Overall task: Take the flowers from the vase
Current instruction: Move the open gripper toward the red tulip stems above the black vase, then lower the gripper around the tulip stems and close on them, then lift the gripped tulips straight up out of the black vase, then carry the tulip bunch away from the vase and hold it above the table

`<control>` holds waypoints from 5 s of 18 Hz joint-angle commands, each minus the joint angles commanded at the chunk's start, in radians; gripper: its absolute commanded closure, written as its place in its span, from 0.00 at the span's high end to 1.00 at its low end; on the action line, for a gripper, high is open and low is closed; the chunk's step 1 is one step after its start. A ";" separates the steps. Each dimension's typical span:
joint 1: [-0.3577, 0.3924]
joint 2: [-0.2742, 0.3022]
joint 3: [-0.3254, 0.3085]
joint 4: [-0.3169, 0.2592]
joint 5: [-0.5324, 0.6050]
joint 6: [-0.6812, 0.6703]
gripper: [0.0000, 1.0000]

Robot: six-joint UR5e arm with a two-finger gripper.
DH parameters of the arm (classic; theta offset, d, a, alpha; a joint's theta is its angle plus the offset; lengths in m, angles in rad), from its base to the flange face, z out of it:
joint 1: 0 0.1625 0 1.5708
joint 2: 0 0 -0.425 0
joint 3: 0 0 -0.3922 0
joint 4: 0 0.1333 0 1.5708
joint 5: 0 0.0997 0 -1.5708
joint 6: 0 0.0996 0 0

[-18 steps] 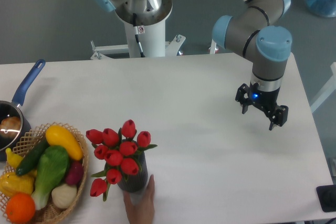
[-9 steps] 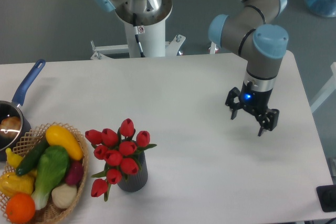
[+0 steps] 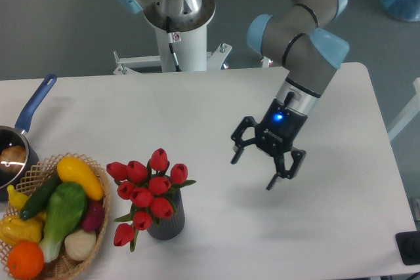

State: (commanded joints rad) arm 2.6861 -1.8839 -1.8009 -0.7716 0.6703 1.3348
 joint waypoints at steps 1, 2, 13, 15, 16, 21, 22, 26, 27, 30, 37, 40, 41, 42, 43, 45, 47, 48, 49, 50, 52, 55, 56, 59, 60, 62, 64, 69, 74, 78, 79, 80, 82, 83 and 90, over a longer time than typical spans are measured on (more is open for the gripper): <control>-0.014 0.015 0.002 0.000 0.000 -0.020 1.00; -0.032 0.023 0.003 0.000 0.000 -0.038 1.00; -0.129 0.015 0.012 0.005 -0.098 -0.218 1.00; -0.129 0.005 0.015 0.005 -0.106 -0.220 1.00; -0.130 -0.003 0.018 0.006 -0.107 -0.218 1.00; -0.167 -0.061 0.060 0.040 -0.107 -0.218 1.00; -0.178 -0.073 0.070 0.040 -0.107 -0.220 1.00; -0.196 -0.086 0.095 0.041 -0.109 -0.220 1.00; -0.198 -0.087 0.098 0.041 -0.109 -0.220 0.96; -0.204 -0.089 0.098 0.041 -0.130 -0.218 0.37; -0.195 -0.080 0.097 0.041 -0.162 -0.213 0.00; -0.187 -0.074 0.097 0.041 -0.187 -0.218 0.00; -0.184 -0.070 0.097 0.041 -0.195 -0.220 0.00; -0.180 -0.063 0.097 0.040 -0.201 -0.220 0.00; -0.175 -0.058 0.097 0.040 -0.209 -0.227 0.00; -0.167 -0.037 0.097 0.040 -0.218 -0.259 0.00; -0.158 -0.011 0.097 0.040 -0.236 -0.278 0.00; -0.144 0.008 0.097 0.040 -0.241 -0.292 0.00; -0.137 0.028 0.100 0.040 -0.247 -0.308 0.00; -0.129 0.043 0.103 0.038 -0.264 -0.330 0.00; -0.105 0.072 0.104 0.038 -0.314 -0.370 0.00; -0.089 0.100 0.104 0.038 -0.368 -0.405 0.00; -0.088 0.103 0.106 0.040 -0.380 -0.408 0.00; -0.083 0.109 0.121 0.038 -0.414 -0.413 0.00; -0.081 0.109 0.127 0.040 -0.425 -0.422 0.00; -0.074 0.111 0.144 0.038 -0.437 -0.443 0.00; -0.068 0.111 0.156 0.038 -0.446 -0.462 0.00; -0.039 0.112 0.179 0.038 -0.472 -0.468 0.00; 0.047 0.109 0.261 0.037 -0.434 -0.454 0.00; 0.093 0.104 0.259 0.035 -0.255 -0.370 0.00; 0.095 0.101 0.250 0.035 -0.223 -0.349 0.00; 0.103 0.098 0.238 0.035 -0.189 -0.332 0.00; 0.119 0.098 0.216 0.032 -0.137 -0.301 0.00; 0.135 0.098 0.207 0.028 -0.133 -0.299 0.00; 0.136 0.097 0.094 0.000 0.225 -0.270 0.00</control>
State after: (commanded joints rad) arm 2.8225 -1.7871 -1.7072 -0.7715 0.8955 1.0646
